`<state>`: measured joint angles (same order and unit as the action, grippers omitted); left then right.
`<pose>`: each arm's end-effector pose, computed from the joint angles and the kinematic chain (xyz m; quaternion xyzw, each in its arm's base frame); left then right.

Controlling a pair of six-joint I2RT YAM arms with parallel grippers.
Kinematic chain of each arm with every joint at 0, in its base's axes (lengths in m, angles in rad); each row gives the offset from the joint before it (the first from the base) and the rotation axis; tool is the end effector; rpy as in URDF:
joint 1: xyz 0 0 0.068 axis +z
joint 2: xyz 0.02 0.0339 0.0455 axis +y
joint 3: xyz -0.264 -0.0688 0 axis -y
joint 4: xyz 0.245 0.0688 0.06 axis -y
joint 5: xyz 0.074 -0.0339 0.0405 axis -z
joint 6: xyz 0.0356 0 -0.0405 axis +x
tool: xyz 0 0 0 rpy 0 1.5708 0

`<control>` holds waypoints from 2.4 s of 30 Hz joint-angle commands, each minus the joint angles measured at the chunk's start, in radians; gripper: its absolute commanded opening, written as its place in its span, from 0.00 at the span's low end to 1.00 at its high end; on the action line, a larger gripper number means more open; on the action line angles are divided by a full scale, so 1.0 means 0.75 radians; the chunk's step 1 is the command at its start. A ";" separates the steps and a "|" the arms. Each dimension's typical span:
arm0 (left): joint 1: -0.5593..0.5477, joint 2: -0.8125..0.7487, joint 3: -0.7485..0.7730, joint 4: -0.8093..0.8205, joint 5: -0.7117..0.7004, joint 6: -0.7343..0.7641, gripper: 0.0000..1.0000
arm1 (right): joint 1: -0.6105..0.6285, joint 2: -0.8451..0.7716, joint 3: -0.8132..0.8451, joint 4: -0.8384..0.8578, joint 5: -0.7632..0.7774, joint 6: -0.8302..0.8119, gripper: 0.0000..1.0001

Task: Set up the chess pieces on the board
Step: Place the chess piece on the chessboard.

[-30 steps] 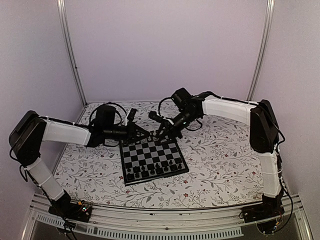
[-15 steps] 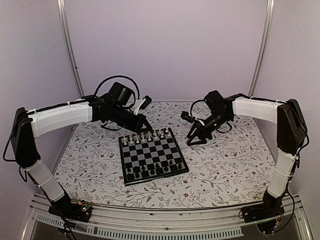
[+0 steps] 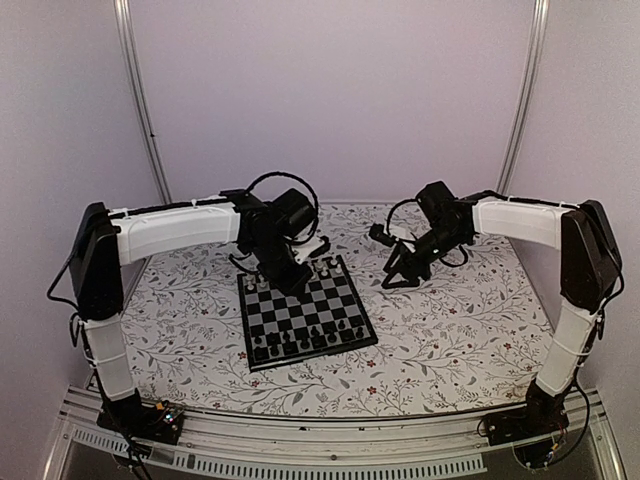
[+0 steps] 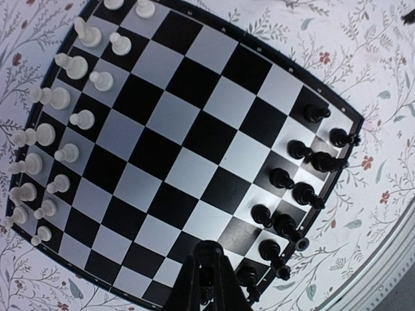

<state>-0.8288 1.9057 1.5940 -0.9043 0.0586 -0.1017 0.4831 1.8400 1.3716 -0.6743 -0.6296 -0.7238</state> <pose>0.2663 -0.2936 0.2421 0.3547 0.9177 -0.1049 0.1447 0.3255 0.1944 0.2174 -0.5814 0.7277 0.2761 0.2368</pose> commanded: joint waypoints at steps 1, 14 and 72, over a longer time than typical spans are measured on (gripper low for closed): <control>-0.052 0.070 0.059 -0.148 -0.061 0.033 0.07 | -0.003 -0.063 -0.028 0.039 0.081 -0.025 0.58; -0.099 0.156 0.035 -0.169 -0.040 0.011 0.08 | -0.003 -0.064 -0.038 0.046 0.127 -0.033 0.59; -0.122 0.183 0.062 -0.126 -0.030 -0.017 0.30 | -0.003 -0.043 -0.030 0.014 0.073 -0.040 0.59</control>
<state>-0.9077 2.0750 1.5948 -1.0084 0.0612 -0.1165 0.4831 1.8206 1.3472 -0.6510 -0.5423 -0.7490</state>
